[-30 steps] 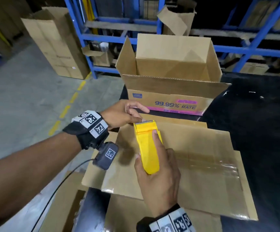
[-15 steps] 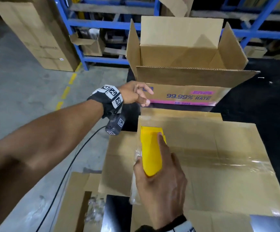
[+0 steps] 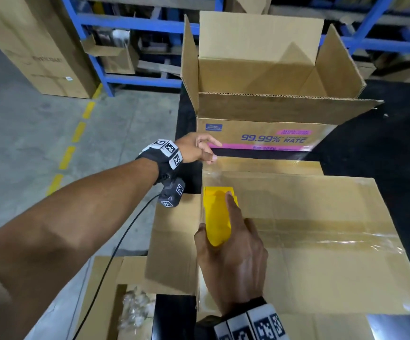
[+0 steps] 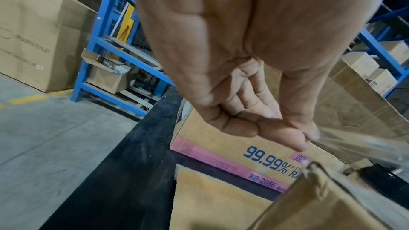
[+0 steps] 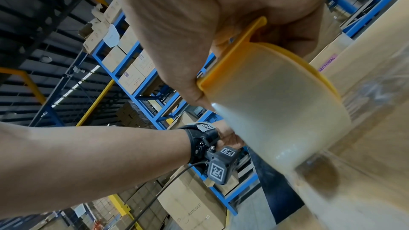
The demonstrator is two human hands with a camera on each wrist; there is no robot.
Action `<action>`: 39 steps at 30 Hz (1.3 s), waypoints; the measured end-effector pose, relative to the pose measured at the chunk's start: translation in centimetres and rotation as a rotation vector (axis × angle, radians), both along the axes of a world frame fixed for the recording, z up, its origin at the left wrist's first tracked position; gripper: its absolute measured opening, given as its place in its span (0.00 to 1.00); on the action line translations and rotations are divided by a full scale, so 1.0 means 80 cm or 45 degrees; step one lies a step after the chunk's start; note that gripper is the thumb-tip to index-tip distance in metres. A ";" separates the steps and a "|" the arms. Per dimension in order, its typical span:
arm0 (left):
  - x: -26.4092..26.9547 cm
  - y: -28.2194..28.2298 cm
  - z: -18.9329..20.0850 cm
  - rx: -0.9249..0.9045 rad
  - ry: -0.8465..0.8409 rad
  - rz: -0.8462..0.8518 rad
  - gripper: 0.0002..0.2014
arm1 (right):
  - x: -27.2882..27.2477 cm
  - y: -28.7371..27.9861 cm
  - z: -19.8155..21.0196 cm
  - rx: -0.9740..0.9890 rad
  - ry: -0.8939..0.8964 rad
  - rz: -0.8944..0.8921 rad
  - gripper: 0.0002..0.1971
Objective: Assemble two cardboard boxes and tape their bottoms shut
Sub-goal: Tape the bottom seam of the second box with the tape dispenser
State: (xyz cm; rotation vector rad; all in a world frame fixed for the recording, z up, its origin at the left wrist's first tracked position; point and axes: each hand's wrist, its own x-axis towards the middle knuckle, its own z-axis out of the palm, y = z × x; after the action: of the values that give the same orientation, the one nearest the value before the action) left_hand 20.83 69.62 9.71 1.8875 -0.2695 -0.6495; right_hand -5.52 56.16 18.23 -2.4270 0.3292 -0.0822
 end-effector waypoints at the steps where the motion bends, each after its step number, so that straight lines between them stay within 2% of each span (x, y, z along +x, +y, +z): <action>1: 0.001 0.000 -0.004 -0.005 0.000 -0.006 0.18 | 0.001 0.000 -0.001 -0.004 0.016 -0.001 0.41; 10: 0.003 0.001 -0.034 -0.034 0.094 -0.024 0.20 | 0.003 0.006 -0.010 -0.041 0.062 -0.006 0.41; 14: 0.002 0.002 -0.053 -0.012 0.156 -0.054 0.17 | 0.000 0.008 -0.017 -0.048 0.034 -0.026 0.41; 17: 0.000 0.002 -0.056 0.120 0.117 -0.094 0.17 | -0.002 0.009 -0.021 -0.058 -0.013 -0.031 0.40; 21: -0.007 0.011 -0.045 0.512 -0.131 -0.101 0.21 | -0.008 0.010 -0.024 -0.075 -0.053 -0.019 0.40; 23: -0.019 0.017 -0.041 0.349 -0.190 0.001 0.18 | -0.011 0.010 -0.025 -0.048 -0.038 -0.020 0.40; 25: -0.039 0.019 -0.035 0.032 -0.110 0.041 0.13 | -0.011 0.009 -0.024 -0.030 -0.034 -0.016 0.40; 27: -0.062 0.018 -0.035 -0.148 -0.052 0.002 0.10 | -0.010 0.009 -0.024 -0.033 -0.055 -0.010 0.39; 35: -0.093 0.019 -0.063 -0.231 -0.181 0.056 0.13 | -0.014 0.013 -0.018 -0.042 0.063 0.041 0.39; 39: -0.093 0.016 -0.058 -0.242 -0.082 0.106 0.12 | -0.050 0.010 -0.009 -0.063 0.089 0.065 0.39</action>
State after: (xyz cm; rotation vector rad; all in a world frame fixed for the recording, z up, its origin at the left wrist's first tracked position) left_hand 13.41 70.88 5.08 1.7292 -0.2826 -0.4898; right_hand -9.51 57.00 17.52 -2.4899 0.2998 0.0173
